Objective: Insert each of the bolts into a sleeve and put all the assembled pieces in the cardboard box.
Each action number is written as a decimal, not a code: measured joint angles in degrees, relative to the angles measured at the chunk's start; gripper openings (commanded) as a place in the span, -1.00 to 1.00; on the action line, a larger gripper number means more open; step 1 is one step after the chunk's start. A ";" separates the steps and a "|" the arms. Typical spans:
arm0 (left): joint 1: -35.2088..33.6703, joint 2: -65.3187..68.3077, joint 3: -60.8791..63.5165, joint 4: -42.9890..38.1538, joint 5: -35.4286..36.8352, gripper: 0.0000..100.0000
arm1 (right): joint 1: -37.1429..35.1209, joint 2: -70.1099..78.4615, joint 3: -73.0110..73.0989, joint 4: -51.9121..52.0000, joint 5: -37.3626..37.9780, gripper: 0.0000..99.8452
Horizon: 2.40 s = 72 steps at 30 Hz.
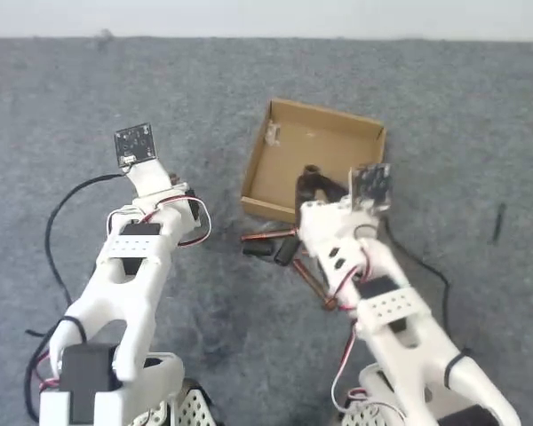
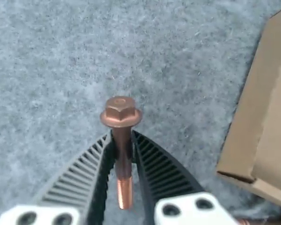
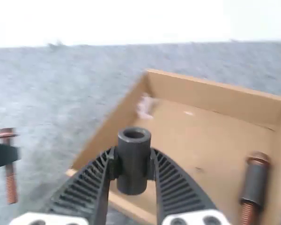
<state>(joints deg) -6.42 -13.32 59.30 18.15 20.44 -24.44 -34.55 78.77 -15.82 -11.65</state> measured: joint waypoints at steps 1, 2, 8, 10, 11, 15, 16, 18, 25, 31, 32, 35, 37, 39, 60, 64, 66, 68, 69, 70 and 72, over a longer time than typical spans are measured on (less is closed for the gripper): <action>0.00 0.00 0.00 0.00 0.00 -0.97 | -1.14 0.00 1.32 -2.11 0.00 -0.99; 0.00 0.00 0.00 0.00 0.00 -0.97 | -2.11 0.00 2.73 -4.40 0.00 -0.99; 0.00 0.00 0.00 0.00 0.00 -0.97 | -6.24 0.00 12.22 -20.31 0.00 -0.99; 0.00 0.00 0.00 0.00 0.00 -0.97 | -6.59 0.00 14.86 -24.70 0.00 -0.99; 0.00 0.00 0.00 0.00 0.00 -0.97 | -6.68 0.00 15.30 -26.37 -0.09 -0.99; 0.00 0.00 0.00 -1.67 0.00 -0.97 | -6.68 -0.09 15.56 -28.04 -0.09 -0.99; 0.00 0.00 0.00 -1.85 0.00 -0.97 | -6.68 -0.09 15.56 -28.13 -0.09 -0.99; 0.00 0.00 0.00 -1.93 0.00 -0.97 | -6.68 -0.09 15.56 -28.13 -0.09 -0.99; 0.00 0.00 0.00 -2.02 0.00 -0.97 | -8.88 -0.09 15.56 -22.68 -0.09 -0.99; 0.00 0.00 0.00 -2.02 0.00 -0.97 | -10.20 -0.09 15.56 -18.29 -0.18 -0.99; 0.00 0.00 0.00 -2.02 0.00 -0.97 | -10.20 -0.09 15.56 -18.20 -0.18 -0.99; 0.00 0.00 0.00 -2.02 0.00 -0.97 | -10.20 0.97 15.56 -18.99 -0.35 -0.99; 0.00 0.00 0.00 -2.02 0.00 -0.97 | -10.20 4.04 15.56 -22.07 -0.35 -0.99; 0.00 0.00 0.00 -2.02 0.00 -0.97 | -10.20 8.70 15.56 -27.34 -0.35 -0.99; 0.35 0.00 0.00 -2.02 0.00 -0.97 | -15.82 53.71 13.10 -79.30 -0.44 -0.99; 0.35 0.00 -0.35 -2.99 0.00 -0.97 | -15.91 57.05 12.04 -79.74 0.53 -0.99; 0.35 0.00 -0.97 -4.40 0.00 -0.97 | -15.91 58.11 11.69 -79.74 1.23 -0.99; 0.35 0.00 -1.23 -5.80 0.00 -0.97 | -15.91 58.55 11.60 -79.74 1.58 -0.99; 0.53 0.00 -1.23 -6.42 0.00 -0.97 | -16.00 58.81 11.60 -79.74 1.76 -0.99; 0.79 0.00 -1.23 -6.77 0.00 -0.97 | -16.26 59.08 11.52 -79.82 1.85 -0.99; 1.05 -0.18 -1.23 -7.03 0.00 -0.97 | -16.97 59.16 11.52 -80.53 1.85 -0.99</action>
<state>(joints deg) -5.36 -13.49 58.07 11.12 20.44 -41.41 24.62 90.29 -96.35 -9.80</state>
